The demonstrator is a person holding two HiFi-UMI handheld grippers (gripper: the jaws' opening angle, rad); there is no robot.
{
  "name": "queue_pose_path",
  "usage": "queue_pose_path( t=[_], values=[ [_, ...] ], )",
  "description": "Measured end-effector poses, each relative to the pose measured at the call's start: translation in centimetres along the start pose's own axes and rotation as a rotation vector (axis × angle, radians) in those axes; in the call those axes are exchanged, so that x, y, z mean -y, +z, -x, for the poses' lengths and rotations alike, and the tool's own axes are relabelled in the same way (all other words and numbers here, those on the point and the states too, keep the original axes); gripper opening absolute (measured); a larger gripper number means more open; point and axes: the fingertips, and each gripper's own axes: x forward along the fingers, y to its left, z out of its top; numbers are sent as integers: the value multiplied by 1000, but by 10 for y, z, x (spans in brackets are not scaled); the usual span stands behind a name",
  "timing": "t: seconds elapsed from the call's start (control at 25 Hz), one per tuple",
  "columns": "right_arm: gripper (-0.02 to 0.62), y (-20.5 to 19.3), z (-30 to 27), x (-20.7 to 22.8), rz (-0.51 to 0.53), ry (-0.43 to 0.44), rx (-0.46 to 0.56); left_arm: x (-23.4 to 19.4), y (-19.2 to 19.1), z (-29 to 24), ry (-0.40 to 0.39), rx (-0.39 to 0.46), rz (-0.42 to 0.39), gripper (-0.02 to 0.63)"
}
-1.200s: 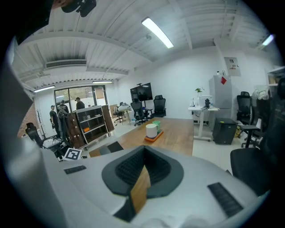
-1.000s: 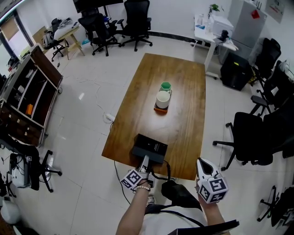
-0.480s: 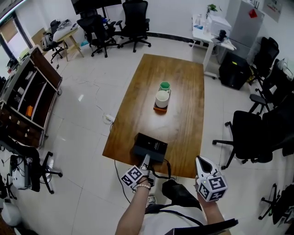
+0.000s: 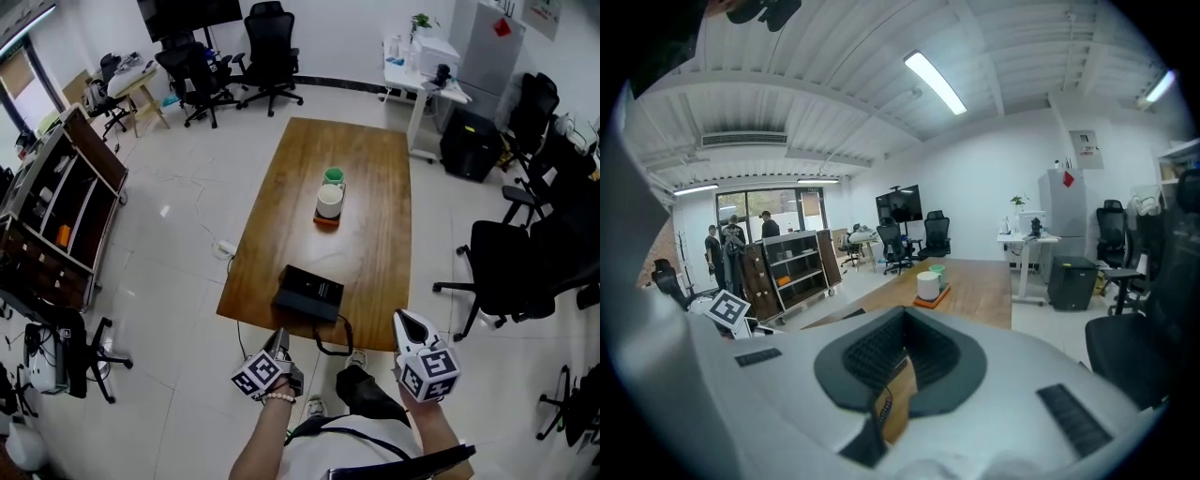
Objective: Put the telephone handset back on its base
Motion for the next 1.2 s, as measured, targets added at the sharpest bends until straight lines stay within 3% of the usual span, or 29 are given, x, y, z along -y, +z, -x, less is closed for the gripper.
queue_pose_path(
  t=[0.2, 0.36, 0.8, 1.2],
  values=[
    [2, -2, 19, -27, 2, -4, 21, 3, -2, 45, 43, -96, -283, 5],
    [2, -4, 40, -41, 8, -19, 37, 11, -10, 70, 37, -139, -310, 5],
    [2, -5, 82, -76, 32, 13, 64, 78, -13, 114, -17, -144, -564, 5],
    [2, -34, 148, -93, 19, 70, 68, 146, -63, 144, -75, -126, -580, 5]
  ],
)
